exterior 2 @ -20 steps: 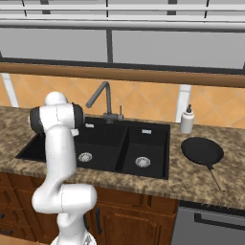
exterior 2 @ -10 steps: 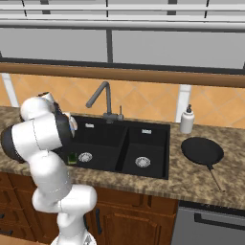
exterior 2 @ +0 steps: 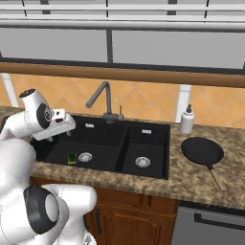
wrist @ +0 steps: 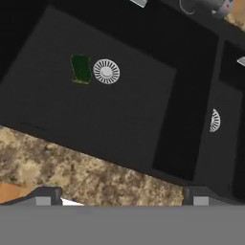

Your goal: Pick the pan and sponge and place them into the sink. Then turn on the water.

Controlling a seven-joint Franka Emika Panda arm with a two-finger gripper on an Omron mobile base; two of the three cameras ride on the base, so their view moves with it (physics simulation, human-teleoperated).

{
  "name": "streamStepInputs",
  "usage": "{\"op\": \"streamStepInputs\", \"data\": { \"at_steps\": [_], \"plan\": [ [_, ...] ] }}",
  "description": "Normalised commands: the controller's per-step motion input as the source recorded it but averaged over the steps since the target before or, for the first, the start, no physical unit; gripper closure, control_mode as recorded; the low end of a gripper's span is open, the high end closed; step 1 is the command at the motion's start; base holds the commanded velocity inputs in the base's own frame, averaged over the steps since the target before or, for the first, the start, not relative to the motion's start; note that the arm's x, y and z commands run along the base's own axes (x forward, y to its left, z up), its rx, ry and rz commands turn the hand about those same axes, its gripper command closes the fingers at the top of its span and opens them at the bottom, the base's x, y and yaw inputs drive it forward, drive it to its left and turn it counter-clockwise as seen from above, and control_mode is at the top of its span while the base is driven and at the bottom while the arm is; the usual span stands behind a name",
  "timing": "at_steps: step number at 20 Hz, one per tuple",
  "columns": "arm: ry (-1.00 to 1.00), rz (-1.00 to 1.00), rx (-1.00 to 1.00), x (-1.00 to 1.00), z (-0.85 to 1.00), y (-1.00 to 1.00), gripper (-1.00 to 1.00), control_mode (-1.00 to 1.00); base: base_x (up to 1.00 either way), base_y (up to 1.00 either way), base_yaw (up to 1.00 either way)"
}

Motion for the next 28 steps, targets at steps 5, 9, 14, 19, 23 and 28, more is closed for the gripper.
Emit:
{"op": "streamStepInputs", "data": {
  "at_steps": [5,9,14,19,23,28],
  "plan": [
    [-0.04,-0.03,0.02,-0.71,1.00,-0.65,-1.00,-1.00,0.00,0.00,0.00],
    [0.02,-0.12,0.05,-0.39,0.85,-0.88,-1.00,-1.00,0.00,0.00,0.00],
    [0.15,-0.18,0.02,-0.05,0.53,-1.00,-1.00,-1.00,0.00,0.00,0.00],
    [0.28,-0.21,0.00,0.10,0.13,-1.00,-1.00,-1.00,0.00,0.00,0.00],
    [0.31,-0.19,0.00,0.33,0.00,-1.00,-1.00,-1.00,0.00,0.00,0.00],
    [0.27,-0.18,0.00,0.41,-0.04,-1.00,-1.00,-1.00,0.00,0.00,0.00]
  ]
}}
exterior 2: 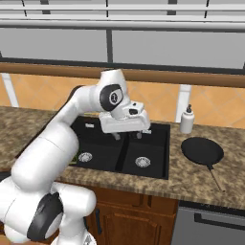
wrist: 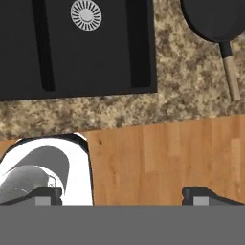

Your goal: Pick the pan and sponge and place them into the sink. Then turn on the water.

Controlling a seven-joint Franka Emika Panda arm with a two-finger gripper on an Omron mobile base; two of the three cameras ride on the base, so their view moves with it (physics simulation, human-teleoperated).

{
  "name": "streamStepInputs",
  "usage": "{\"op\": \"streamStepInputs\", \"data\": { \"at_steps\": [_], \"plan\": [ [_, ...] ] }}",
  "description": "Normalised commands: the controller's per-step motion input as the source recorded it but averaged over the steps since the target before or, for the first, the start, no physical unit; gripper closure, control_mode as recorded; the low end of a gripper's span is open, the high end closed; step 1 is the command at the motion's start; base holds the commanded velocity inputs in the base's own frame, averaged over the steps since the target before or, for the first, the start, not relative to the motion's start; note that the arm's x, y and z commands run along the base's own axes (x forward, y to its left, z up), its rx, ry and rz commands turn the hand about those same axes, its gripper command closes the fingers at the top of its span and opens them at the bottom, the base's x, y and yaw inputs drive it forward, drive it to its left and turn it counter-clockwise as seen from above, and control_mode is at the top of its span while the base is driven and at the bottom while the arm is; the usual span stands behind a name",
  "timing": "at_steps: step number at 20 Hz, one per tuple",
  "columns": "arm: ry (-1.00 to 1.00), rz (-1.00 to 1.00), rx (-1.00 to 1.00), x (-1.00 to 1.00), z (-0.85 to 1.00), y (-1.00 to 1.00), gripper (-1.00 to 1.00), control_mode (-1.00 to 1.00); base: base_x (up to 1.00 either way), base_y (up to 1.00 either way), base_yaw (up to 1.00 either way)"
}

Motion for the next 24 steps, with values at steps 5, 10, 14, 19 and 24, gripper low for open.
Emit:
{"op": "streamStepInputs", "data": {
  "at_steps": [5,10,14,19,24],
  "plan": [
    [0.09,-0.12,0.01,0.35,-0.41,-1.00,-1.00,-1.00,0.00,0.00,0.00],
    [0.03,-0.06,0.09,0.49,-0.58,-1.00,-1.00,-1.00,0.00,0.00,0.00],
    [0.06,-0.03,0.10,0.57,-0.41,-0.95,-1.00,-1.00,0.00,0.00,0.00],
    [0.01,0.00,0.01,0.24,-0.23,-0.49,-1.00,-1.00,0.00,0.00,0.00],
    [0.00,0.01,-0.01,0.02,-0.12,0.00,-1.00,-1.00,0.00,0.00,0.00]
  ]
}}
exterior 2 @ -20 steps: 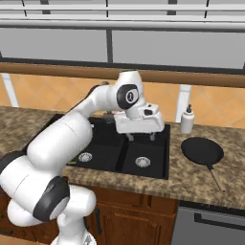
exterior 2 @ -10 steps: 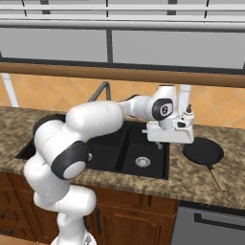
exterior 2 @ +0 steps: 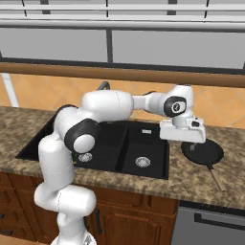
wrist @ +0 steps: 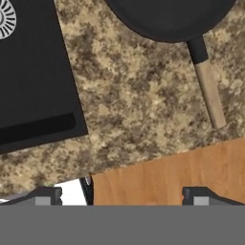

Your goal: Pick the pan and sponge and place them into the sink. Then turn on the water.

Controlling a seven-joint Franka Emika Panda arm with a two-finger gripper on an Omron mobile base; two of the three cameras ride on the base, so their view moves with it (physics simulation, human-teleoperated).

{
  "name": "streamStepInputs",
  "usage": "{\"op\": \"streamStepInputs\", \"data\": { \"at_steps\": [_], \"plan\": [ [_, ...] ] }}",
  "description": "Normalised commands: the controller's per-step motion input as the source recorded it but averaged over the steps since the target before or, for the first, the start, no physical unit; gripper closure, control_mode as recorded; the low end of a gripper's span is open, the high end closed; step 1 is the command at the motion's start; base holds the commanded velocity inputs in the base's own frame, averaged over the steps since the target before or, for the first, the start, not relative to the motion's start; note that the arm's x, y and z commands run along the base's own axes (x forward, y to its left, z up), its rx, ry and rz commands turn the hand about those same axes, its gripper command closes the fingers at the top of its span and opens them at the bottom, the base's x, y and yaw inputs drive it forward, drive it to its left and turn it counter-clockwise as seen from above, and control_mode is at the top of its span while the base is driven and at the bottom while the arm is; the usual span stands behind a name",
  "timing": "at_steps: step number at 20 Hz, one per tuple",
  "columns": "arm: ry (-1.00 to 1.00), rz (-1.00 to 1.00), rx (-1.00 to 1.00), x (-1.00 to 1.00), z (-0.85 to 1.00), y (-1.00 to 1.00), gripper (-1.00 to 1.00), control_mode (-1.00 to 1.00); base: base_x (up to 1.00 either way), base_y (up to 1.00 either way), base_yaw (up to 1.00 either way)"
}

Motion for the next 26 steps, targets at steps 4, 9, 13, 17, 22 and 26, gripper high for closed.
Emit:
{"op": "streamStepInputs", "data": {
  "at_steps": [4,9,13,17,22,26],
  "plan": [
    [-0.04,0.07,0.02,0.13,-0.29,-0.22,-1.00,-1.00,0.00,0.00,0.00],
    [-0.12,0.11,0.00,0.03,-0.36,-0.46,-1.00,-1.00,0.00,0.00,0.00],
    [-0.19,0.15,0.00,0.00,-0.41,-0.44,-1.00,-1.00,0.00,0.00,0.00],
    [-0.14,0.12,0.00,0.00,-0.38,-0.35,-1.00,-1.00,0.00,0.00,0.00],
    [0.00,0.06,0.00,0.00,-0.17,-0.04,-1.00,-1.00,0.00,0.00,0.00],
    [0.01,0.03,0.00,0.12,-0.13,0.00,-1.00,-1.00,0.00,0.00,0.00]
  ]
}}
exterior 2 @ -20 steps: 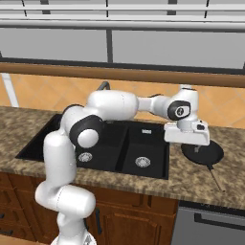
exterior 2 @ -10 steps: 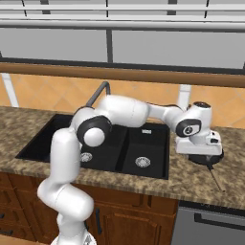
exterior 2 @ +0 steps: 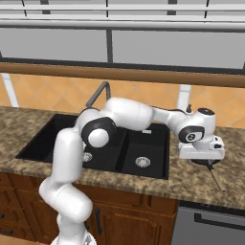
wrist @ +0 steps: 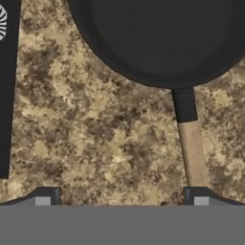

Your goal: Pick the pan and sponge and place them into the sink. Then turn on the water.

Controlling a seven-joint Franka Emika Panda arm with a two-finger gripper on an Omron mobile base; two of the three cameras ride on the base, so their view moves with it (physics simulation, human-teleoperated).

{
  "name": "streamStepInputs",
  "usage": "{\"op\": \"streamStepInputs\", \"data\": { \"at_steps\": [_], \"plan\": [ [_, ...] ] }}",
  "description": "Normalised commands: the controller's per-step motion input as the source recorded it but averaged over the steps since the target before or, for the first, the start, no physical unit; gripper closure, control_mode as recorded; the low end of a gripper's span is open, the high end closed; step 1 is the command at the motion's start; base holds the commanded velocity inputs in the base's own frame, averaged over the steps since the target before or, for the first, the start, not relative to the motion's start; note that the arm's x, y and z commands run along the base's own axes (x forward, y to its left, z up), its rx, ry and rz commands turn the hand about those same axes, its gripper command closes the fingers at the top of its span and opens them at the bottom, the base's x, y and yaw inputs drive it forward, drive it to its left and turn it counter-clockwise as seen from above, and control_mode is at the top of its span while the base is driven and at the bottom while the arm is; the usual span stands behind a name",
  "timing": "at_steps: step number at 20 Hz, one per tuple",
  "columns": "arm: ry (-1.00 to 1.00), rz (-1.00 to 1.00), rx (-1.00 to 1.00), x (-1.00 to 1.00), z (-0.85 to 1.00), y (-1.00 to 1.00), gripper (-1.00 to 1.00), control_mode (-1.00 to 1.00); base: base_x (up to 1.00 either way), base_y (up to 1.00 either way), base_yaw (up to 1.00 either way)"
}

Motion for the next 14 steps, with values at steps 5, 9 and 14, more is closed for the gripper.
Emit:
{"op": "streamStepInputs", "data": {
  "at_steps": [5,9,14],
  "plan": [
    [0.02,0.04,0.00,0.16,-0.13,-0.08,-1.00,-1.00,0.00,0.00,0.00],
    [0.02,0.04,0.00,0.15,-0.09,-0.22,-1.00,-1.00,0.00,0.00,0.00],
    [0.03,0.03,0.00,0.13,-0.10,-0.25,-1.00,-1.00,0.00,0.00,0.00]
  ]
}}
